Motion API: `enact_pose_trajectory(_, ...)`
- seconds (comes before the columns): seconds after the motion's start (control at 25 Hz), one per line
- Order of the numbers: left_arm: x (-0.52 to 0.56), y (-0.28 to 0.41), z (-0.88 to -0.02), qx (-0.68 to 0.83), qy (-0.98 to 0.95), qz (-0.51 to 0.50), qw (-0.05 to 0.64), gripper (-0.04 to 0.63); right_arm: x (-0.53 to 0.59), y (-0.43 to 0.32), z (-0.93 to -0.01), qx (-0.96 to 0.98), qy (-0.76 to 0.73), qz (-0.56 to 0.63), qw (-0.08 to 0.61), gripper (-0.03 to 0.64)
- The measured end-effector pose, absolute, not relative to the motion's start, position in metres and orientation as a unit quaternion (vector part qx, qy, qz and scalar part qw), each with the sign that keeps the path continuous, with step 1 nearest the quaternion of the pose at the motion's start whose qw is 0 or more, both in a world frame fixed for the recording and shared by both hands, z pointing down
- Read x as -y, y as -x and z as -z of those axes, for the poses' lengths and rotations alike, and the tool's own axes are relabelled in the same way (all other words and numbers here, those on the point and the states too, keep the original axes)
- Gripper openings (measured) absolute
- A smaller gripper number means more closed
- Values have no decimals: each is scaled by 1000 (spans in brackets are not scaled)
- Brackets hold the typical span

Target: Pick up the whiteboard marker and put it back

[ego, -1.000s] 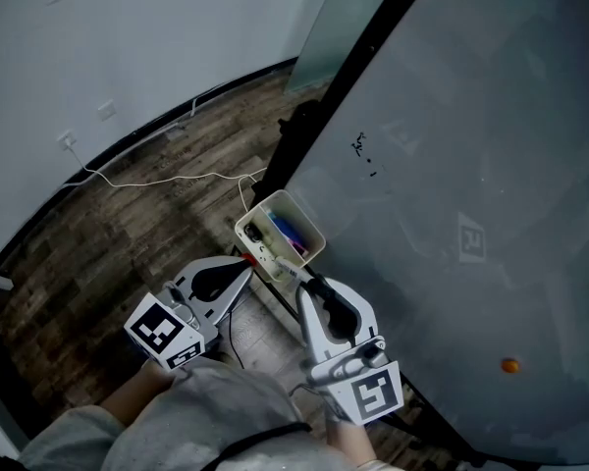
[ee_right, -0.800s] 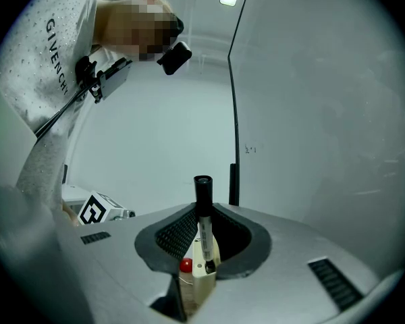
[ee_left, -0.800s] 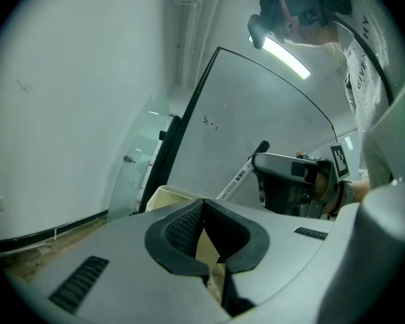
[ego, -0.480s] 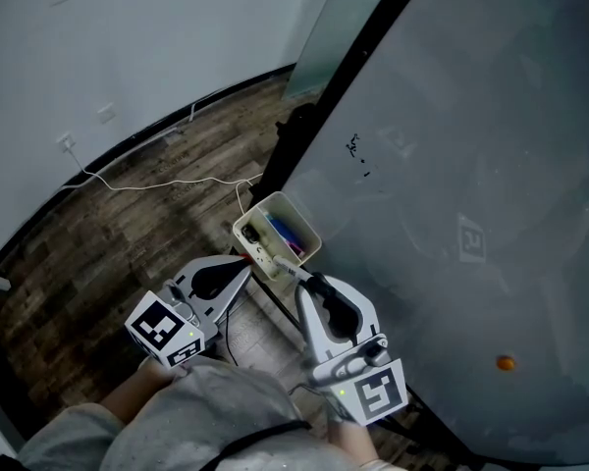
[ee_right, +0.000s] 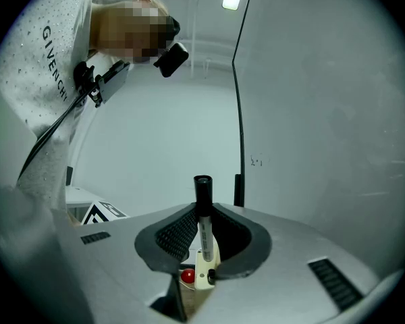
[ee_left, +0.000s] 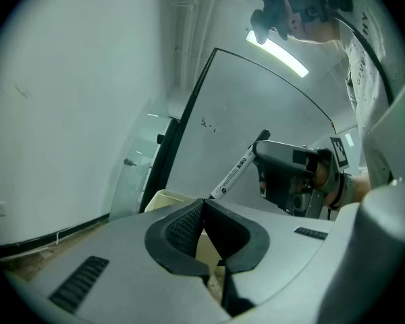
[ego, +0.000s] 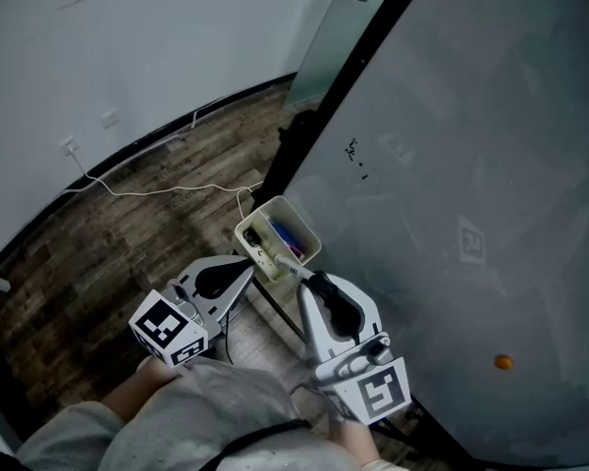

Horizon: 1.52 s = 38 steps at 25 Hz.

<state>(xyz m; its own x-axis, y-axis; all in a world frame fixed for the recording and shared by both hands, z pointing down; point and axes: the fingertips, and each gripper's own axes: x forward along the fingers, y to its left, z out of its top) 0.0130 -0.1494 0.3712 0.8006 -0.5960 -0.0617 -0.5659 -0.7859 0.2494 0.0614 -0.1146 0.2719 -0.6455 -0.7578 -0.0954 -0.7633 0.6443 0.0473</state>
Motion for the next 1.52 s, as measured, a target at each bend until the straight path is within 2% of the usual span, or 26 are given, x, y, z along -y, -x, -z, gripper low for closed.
enact_pose_trajectory(0.8, 153, -9, -368, 304, -944, 73, 107, 15, 111, -61, -258, -905, 419, -48, 51, 77)
enact_pose_trajectory(0.96, 153, -7, -367, 305, -944, 73, 105, 15, 111, -65, -266, -902, 427, -44, 33, 77)
enact_pose_trajectory(1.52, 152, -1, -368, 302, -944, 72, 110, 15, 110, -61, -266, -902, 428, -43, 39, 77)
